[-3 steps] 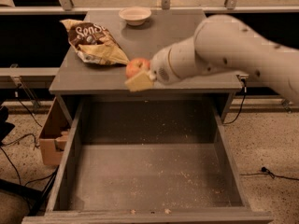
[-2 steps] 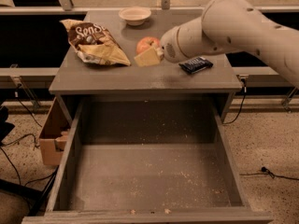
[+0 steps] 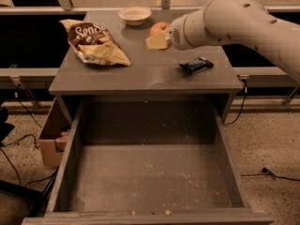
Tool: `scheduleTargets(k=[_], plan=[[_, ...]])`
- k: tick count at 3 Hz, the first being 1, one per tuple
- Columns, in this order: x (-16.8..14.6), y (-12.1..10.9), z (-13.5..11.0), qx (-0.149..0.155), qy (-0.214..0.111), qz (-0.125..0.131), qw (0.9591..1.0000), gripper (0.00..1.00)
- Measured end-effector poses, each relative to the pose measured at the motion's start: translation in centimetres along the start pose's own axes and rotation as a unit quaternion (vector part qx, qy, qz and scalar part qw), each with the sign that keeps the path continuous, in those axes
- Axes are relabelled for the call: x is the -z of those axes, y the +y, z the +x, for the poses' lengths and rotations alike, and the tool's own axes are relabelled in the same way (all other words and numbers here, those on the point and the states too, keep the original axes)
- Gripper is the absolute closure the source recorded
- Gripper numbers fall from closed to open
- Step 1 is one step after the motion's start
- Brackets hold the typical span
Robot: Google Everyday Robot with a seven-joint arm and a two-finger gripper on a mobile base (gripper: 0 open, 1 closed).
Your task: Pick apple from top drawer and place on counter
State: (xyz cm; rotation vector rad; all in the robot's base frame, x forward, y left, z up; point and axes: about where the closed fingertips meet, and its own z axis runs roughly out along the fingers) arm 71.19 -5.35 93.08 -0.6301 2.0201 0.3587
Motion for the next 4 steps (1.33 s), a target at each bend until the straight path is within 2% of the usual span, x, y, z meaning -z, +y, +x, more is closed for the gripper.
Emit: scheduleTargets(k=[1, 2, 3, 4], plan=[[0.0, 0.0, 0.0, 0.000, 0.000, 0.000, 1.0000, 1.00], [-0.9, -1.8, -1.6, 0.000, -0.001, 0.013, 0.9999, 1.00], [-4.6, -6.6, -3.3, -0.004, 0.020, 0.048, 0.9986, 1.00], [-8.1, -11.1, -3.7, -0.019, 0.034, 0.079, 0.9962, 1.00]])
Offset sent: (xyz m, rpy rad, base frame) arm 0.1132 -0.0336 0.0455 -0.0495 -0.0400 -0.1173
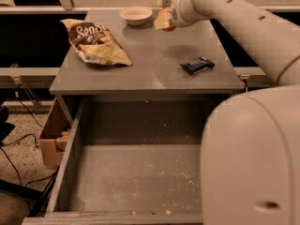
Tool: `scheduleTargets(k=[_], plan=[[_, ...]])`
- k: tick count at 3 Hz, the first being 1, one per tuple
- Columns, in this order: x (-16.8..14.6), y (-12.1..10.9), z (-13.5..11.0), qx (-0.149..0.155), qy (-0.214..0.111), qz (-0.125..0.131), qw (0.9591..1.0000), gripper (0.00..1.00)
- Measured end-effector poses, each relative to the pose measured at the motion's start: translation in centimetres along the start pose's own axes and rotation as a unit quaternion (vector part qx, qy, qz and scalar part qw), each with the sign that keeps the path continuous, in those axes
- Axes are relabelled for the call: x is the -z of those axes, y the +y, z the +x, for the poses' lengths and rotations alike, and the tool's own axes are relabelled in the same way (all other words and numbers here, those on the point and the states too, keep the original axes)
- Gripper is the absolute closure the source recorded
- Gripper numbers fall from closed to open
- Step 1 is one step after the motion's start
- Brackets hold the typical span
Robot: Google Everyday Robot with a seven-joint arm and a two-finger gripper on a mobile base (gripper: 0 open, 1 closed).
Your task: Pick apple from top drawer and place on counter
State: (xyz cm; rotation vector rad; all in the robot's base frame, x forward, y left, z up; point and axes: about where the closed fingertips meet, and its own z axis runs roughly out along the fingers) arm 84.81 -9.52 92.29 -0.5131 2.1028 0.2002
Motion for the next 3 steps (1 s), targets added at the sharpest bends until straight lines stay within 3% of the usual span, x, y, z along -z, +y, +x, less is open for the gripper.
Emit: scheduleTargets(k=[2, 3], plan=[[-5.1, -5.2, 1.7, -0.066, 0.009, 0.032, 0.9973, 1.00], [-7.0, -6.0, 3.9, -0.099, 0.018, 0.032, 0.9944, 1.00]])
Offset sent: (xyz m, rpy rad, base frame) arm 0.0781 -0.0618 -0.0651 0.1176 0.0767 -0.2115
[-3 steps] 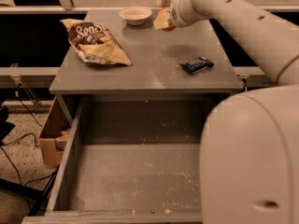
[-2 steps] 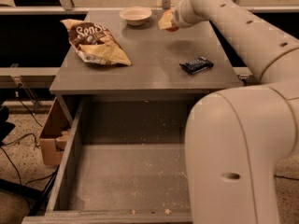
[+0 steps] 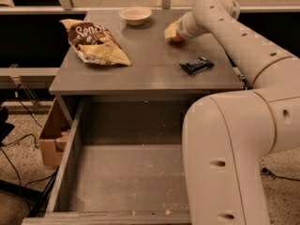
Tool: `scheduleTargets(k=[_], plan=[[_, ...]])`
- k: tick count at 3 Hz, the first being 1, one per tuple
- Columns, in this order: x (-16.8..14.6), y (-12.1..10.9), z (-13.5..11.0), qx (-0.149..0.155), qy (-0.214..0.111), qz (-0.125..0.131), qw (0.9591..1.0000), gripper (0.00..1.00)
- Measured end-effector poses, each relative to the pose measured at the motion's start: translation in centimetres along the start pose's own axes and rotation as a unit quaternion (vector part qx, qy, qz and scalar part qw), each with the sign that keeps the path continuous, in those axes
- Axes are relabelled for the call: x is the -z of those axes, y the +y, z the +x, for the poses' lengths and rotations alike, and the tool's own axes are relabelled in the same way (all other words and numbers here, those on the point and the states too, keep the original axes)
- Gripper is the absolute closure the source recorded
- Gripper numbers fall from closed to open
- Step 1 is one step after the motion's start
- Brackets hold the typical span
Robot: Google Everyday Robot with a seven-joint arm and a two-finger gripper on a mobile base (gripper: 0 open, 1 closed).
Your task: Pick apple from top drawer and place on counter
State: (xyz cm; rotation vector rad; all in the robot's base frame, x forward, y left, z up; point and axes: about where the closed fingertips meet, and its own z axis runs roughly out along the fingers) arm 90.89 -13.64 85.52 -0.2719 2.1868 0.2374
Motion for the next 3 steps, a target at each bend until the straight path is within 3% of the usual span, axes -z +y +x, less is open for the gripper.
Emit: scheduleTargets(k=[1, 3], plan=[[-1.77, 0.56, 1.75, -0.012, 0.021, -0.004, 0.9997, 0.98], [-1.06, 0.64, 0.77, -0.012, 0.021, -0.004, 0.9997, 0.52]])
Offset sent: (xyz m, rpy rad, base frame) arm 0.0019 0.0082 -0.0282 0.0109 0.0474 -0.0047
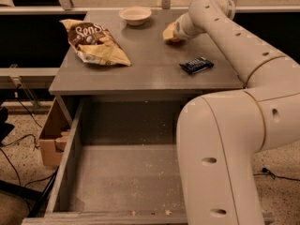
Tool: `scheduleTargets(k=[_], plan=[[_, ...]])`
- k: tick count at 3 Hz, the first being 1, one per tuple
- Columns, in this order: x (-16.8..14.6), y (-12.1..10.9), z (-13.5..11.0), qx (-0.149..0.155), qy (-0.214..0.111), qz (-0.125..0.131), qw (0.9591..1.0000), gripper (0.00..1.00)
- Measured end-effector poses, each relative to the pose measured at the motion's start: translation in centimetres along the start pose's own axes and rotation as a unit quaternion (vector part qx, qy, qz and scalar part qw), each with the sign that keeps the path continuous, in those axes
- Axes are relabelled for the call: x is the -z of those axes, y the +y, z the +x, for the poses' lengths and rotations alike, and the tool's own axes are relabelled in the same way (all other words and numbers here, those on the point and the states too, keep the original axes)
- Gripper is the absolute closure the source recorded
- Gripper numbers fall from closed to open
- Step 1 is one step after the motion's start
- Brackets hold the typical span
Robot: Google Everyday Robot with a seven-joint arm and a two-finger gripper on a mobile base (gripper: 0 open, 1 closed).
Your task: Pick apple from top drawer and place on counter
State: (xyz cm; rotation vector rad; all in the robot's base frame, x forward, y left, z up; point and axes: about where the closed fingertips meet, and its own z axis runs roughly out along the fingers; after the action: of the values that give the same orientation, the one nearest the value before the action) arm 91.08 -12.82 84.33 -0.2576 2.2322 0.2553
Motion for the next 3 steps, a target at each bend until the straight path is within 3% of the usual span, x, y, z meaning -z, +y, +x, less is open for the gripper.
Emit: scheduleTargets(k=[2, 3], plan=[[-0.25, 0.14, 0.17, 0.000, 0.002, -0.001, 1.0000, 0.04], [-0.19, 0.15, 0.09, 0.000, 0.002, -0.001, 1.0000, 0.00]])
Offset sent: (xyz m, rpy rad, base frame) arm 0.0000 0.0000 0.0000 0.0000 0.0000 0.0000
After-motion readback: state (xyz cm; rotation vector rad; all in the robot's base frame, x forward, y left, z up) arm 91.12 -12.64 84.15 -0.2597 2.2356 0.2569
